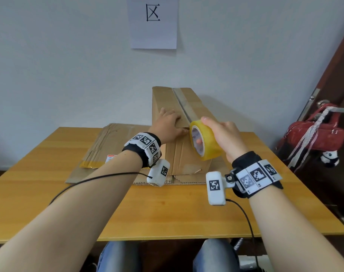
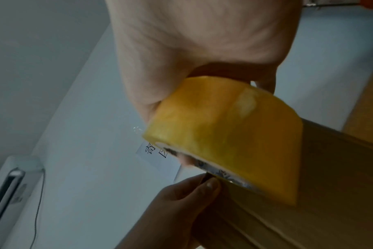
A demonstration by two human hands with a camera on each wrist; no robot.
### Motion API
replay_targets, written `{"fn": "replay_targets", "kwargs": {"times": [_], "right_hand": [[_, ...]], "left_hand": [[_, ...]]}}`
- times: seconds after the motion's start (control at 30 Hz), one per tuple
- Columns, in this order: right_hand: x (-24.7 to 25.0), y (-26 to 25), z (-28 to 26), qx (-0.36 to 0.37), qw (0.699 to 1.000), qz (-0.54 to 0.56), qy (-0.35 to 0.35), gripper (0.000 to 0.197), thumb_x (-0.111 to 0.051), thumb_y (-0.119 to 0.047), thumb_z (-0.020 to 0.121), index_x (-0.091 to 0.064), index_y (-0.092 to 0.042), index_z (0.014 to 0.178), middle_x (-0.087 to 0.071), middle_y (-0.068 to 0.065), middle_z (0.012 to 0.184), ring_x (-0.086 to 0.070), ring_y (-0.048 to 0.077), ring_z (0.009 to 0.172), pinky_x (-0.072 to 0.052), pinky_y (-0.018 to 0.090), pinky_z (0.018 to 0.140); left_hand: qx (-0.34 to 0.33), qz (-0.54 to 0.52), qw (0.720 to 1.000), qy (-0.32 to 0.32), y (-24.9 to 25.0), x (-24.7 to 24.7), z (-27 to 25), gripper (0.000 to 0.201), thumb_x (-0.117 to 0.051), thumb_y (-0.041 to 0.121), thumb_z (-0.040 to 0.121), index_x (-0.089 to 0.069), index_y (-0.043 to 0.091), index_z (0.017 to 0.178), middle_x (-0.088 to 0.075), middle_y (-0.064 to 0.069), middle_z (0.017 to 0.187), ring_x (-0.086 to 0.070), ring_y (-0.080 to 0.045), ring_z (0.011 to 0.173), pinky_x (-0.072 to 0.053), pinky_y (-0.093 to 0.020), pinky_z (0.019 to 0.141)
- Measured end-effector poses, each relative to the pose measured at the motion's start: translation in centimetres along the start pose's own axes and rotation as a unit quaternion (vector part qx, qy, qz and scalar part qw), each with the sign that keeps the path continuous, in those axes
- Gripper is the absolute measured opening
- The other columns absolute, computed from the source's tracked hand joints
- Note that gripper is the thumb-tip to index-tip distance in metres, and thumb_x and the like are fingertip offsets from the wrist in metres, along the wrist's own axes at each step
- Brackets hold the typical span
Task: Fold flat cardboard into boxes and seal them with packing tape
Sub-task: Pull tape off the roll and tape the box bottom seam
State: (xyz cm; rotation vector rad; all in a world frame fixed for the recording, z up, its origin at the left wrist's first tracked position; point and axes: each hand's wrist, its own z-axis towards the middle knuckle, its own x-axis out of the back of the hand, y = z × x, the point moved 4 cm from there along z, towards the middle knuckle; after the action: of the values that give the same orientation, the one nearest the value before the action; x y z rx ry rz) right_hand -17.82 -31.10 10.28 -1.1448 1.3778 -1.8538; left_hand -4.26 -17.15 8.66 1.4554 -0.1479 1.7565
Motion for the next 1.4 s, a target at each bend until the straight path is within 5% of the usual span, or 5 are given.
{"fn": "replay_targets", "kwargs": {"times": [0.13, 0.27, 0.47, 1.0, 1.4], "right_hand": [[-0.8, 0.7, 0.1, -0.021, 0.999, 0.006, -0.045, 0.056, -0.072, -0.049, 0.084, -0.069, 0.003, 0.105, -0.075, 0.015, 0.098, -0.071, 0.028, 0.093, -0.051, 0.046, 0.095], [-0.9, 1.3, 0.0, -0.030, 0.998, 0.053, -0.033, 0.070, -0.074, -0.052, 0.079, -0.063, 0.013, 0.103, -0.062, 0.013, 0.085, -0.063, 0.027, 0.078, -0.050, 0.037, 0.076], [-0.3, 1.1, 0.1, -0.007, 0.996, 0.087, 0.018, 0.060, -0.072, -0.067, 0.062, -0.052, -0.020, 0.092, -0.046, 0.004, 0.082, -0.046, 0.021, 0.072, -0.038, 0.037, 0.068], [-1.1, 2.8, -0.3, -0.025, 0.998, 0.063, -0.017, 0.051, -0.066, -0.053, 0.087, -0.035, -0.024, 0.060, -0.036, 0.007, 0.073, -0.041, 0.021, 0.070, -0.034, 0.035, 0.068], [-0.3, 0.6, -0.4, 0.014, 0.998, 0.053, 0.003, 0.058, -0.065, -0.072, 0.063, -0.054, -0.019, 0.086, -0.046, 0.007, 0.077, -0.050, 0.022, 0.069, -0.040, 0.037, 0.068]], "left_hand": [[-0.009, 0.011, 1.000, 0.004, 0.0, -0.1, 0.2, 0.052, -0.062, 0.030, 0.095, -0.052, 0.008, 0.141, -0.051, -0.013, 0.147, -0.028, -0.026, 0.149, 0.000, -0.040, 0.124], [0.009, 0.001, 1.000, -0.005, -0.3, -0.2, -0.1, 0.055, -0.064, 0.035, 0.095, -0.051, 0.009, 0.142, -0.048, -0.012, 0.149, -0.023, -0.026, 0.151, 0.000, -0.041, 0.125], [0.047, -0.016, 0.998, -0.027, 1.1, 0.8, -1.1, 0.054, -0.063, 0.034, 0.097, -0.050, 0.004, 0.139, -0.036, -0.013, 0.157, -0.008, -0.030, 0.153, 0.001, -0.038, 0.122], [0.063, -0.017, 0.997, -0.050, 1.1, 0.5, -1.3, 0.062, -0.063, 0.038, 0.096, -0.044, 0.007, 0.146, -0.027, -0.015, 0.162, 0.001, -0.035, 0.154, 0.001, -0.041, 0.123], [0.071, -0.011, 0.996, -0.060, 0.9, 0.4, -1.4, 0.067, -0.062, 0.039, 0.096, -0.038, 0.009, 0.151, -0.020, -0.014, 0.165, 0.005, -0.034, 0.154, 0.002, -0.042, 0.124]]}}
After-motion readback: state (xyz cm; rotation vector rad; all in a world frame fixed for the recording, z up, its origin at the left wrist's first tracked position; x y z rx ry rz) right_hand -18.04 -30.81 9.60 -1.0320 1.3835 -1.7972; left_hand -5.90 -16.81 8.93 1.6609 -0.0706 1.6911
